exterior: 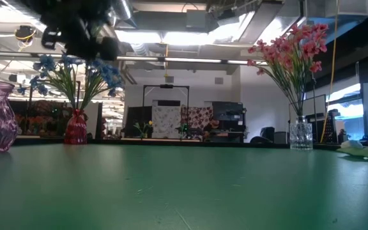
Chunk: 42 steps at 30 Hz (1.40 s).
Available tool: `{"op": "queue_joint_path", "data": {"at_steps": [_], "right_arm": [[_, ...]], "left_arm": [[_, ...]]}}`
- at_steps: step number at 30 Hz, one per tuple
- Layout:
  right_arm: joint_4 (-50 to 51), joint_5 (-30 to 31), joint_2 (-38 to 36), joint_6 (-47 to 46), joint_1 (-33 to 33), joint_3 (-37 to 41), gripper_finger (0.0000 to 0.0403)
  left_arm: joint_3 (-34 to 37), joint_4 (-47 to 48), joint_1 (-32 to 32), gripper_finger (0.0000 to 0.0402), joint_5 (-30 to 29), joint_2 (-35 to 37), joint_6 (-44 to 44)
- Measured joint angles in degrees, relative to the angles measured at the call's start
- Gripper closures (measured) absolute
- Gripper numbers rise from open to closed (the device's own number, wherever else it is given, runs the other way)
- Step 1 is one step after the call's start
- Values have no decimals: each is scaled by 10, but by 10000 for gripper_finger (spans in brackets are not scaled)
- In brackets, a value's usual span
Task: Sort flowers into vase by color
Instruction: Put the blue flowers into the red vase
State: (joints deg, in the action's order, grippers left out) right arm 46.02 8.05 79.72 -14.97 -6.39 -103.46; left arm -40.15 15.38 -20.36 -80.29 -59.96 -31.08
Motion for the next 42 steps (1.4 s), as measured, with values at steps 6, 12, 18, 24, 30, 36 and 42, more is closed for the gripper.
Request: {"op": "queue_joint_path", "data": {"at_steps": [6, 12, 18, 24, 30, 36, 42], "right_arm": [[9, 6, -1, -13, 0, 1, 164], [9, 50, -1, -12, -1, 1, 164], [9, 48, -1, -24, -27, 1, 164], [9, 38, -1, -31, -35, 1, 164], [9, 38, -1, -32, -35, 1, 164], [15, 37, -1, -32, -34, 1, 164], [20, 41, 0, -32, -34, 1, 164]], "left_arm": [[68, -41, -51, 387, -43, 0, -62], [79, -138, -83, 387, -44, 0, 3], [79, -252, -95, 387, -44, 0, 161], [79, -275, -150, 387, 15, -4, 166], [79, -376, -178, 387, 65, -56, 240], [79, -412, -182, 387, 67, -107, 271], [79, -400, -181, 384, 64, -121, 272]]}}
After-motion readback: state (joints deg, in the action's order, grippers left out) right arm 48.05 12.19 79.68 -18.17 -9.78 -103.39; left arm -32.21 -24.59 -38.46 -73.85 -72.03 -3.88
